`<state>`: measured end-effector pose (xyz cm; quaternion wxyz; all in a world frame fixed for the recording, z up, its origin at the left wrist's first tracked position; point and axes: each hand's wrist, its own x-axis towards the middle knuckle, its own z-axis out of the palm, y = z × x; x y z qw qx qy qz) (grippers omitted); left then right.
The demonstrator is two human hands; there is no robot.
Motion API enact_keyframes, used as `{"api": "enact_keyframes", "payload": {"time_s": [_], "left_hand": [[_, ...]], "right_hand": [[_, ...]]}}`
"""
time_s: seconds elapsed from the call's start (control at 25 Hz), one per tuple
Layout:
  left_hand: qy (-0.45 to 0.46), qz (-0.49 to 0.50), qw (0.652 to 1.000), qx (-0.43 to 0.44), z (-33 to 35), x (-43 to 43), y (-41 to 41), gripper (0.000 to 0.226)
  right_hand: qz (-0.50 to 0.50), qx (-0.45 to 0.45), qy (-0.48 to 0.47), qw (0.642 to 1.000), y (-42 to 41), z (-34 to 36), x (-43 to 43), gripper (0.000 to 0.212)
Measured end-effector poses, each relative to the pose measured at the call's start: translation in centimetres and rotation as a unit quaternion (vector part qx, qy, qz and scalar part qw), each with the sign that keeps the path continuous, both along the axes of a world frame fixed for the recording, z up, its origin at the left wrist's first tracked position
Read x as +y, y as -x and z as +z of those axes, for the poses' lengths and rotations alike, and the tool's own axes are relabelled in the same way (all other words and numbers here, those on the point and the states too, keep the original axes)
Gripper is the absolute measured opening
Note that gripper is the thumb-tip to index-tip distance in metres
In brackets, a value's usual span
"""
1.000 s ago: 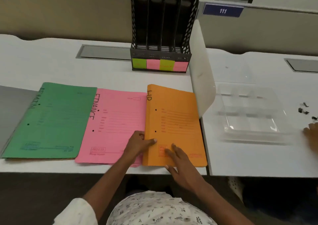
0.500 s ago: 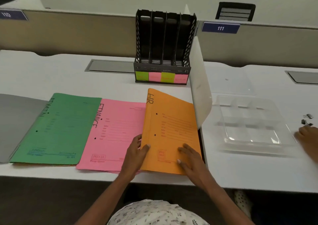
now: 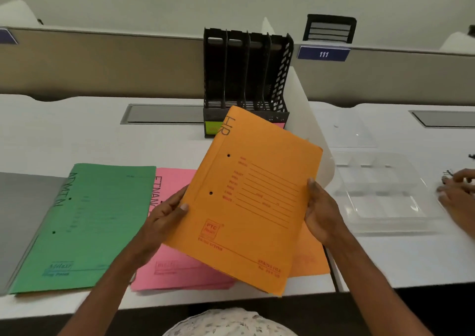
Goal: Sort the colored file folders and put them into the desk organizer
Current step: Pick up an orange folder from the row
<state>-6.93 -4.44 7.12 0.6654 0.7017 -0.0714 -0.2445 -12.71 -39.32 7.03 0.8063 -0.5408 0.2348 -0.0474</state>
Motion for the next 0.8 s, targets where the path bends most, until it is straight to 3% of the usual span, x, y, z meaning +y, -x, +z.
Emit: {"api": "enact_keyframes", "payload": {"time_s": [0.2, 0.32, 0.48, 0.68, 0.8], "left_hand": [[-0.041, -0.134, 0.990, -0.009, -0.4, 1.6, -2.6, 0.049], [-0.043, -0.127, 0.991, -0.023, -1.2, 3.3, -4.8, 0.055], [-0.062, -0.138, 0.986, -0.066, -1.1, 4.4, -9.6, 0.054], [-0.127, 0.026, 0.964, -0.231, 0.4, -0.7, -12.7, 0.077], [-0.098, -0.042, 0.935, -0.338, 1.6, -4.9, -12.0, 0.082]], "right_hand": [[-0.108, 0.006, 0.006, 0.994, -2.5, 0.7, 4.9, 0.034], [-0.078, -0.022, 0.056, 0.995, -2.0, 2.1, 5.7, 0.032], [0.001, 0.027, 0.211, 0.977, -1.7, 6.7, 5.2, 0.032], [-0.092, -0.073, 0.295, 0.948, -5.2, 11.4, 7.9, 0.021], [-0.180, -0.141, 0.315, 0.921, -9.9, 12.4, 9.9, 0.021]]}}
